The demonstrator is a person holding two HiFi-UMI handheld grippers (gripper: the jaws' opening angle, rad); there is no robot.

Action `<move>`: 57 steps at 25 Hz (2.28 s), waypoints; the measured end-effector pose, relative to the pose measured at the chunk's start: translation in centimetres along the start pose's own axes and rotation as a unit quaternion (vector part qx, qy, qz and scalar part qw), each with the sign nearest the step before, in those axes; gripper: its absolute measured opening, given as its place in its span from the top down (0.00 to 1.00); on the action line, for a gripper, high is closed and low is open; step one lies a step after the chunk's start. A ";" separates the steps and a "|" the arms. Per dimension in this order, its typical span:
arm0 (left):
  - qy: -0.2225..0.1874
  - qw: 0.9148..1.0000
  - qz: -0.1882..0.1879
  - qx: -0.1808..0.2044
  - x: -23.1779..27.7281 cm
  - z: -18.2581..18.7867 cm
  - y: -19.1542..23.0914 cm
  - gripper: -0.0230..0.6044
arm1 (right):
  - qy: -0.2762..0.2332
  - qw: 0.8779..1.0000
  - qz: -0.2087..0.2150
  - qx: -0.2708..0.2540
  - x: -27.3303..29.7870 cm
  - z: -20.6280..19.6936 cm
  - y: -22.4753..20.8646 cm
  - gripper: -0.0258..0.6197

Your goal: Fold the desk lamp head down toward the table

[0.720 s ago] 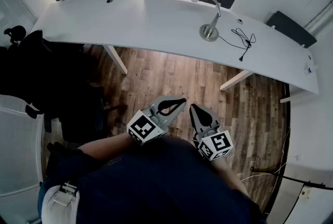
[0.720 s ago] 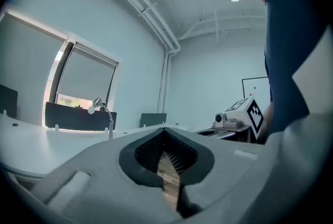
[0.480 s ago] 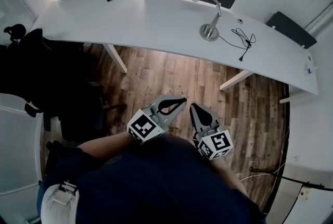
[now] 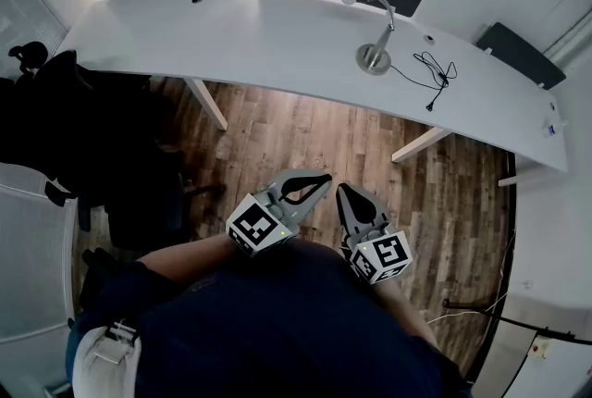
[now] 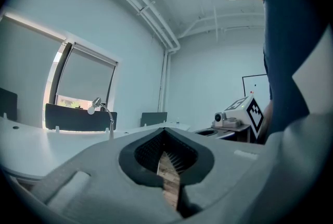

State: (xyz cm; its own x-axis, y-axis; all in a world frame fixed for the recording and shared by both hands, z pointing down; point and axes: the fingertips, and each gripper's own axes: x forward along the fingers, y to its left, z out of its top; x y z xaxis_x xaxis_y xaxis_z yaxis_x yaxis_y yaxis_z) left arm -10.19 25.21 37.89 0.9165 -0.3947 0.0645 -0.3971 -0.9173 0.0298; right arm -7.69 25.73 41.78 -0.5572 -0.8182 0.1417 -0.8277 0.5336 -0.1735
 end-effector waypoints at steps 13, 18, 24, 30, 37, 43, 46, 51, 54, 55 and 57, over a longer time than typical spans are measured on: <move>0.004 1.000 0.026 0.005 2.7 -0.3 -2.3 0.95 | -0.023 1.000 0.011 0.007 -2.7 0.0 -2.8 0.95; 0.008 0.999 0.033 0.005 4.0 -0.9 -3.3 0.95 | -0.023 1.000 0.012 0.009 -3.7 -0.6 -4.4 0.95; 0.001 0.999 0.033 0.010 5.7 -0.7 -1.8 0.95 | -0.020 1.000 -0.005 0.006 -2.9 -0.3 -6.8 0.95; -0.020 0.999 0.029 0.007 8.2 -0.1 2.9 0.95 | -0.014 1.000 -0.026 0.006 0.7 0.4 -10.2 0.95; -0.040 0.999 0.006 0.032 12.0 2.0 12.1 0.95 | -0.001 0.999 -0.051 -0.007 8.3 2.6 -14.6 0.94; -0.046 0.998 -0.015 0.042 14.0 3.4 20.1 0.95 | -0.005 0.997 -0.075 -0.007 15.3 5.2 -17.8 0.94; -0.045 0.998 -0.026 0.038 14.6 3.6 22.7 0.95 | -0.013 0.996 -0.093 -0.006 17.6 6.6 -19.2 0.94; -0.041 0.999 -0.024 0.026 16.2 3.4 25.4 0.95 | -0.011 0.994 -0.110 -0.001 19.4 7.0 -22.1 0.94; -0.037 0.999 -0.016 0.022 17.4 3.2 26.5 0.95 | -0.009 0.994 -0.109 0.003 20.1 6.9 -24.0 0.94; -0.036 0.999 -0.010 0.022 17.9 3.2 26.9 0.95 | -0.008 0.994 -0.107 0.006 20.4 6.9 -24.6 0.94; -0.033 0.999 0.003 0.023 19.1 3.2 27.6 0.95 | -0.006 0.995 -0.101 0.008 20.8 6.8 -26.0 0.94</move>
State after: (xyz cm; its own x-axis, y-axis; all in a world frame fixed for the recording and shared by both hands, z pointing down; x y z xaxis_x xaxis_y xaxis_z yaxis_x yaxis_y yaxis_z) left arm -3.53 -7.84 36.79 0.9163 -0.4006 -0.0014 -0.4006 -0.9161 -0.0166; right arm 2.67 -6.64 42.63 -0.3789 -0.9109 0.1631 -0.9214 0.3550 -0.1580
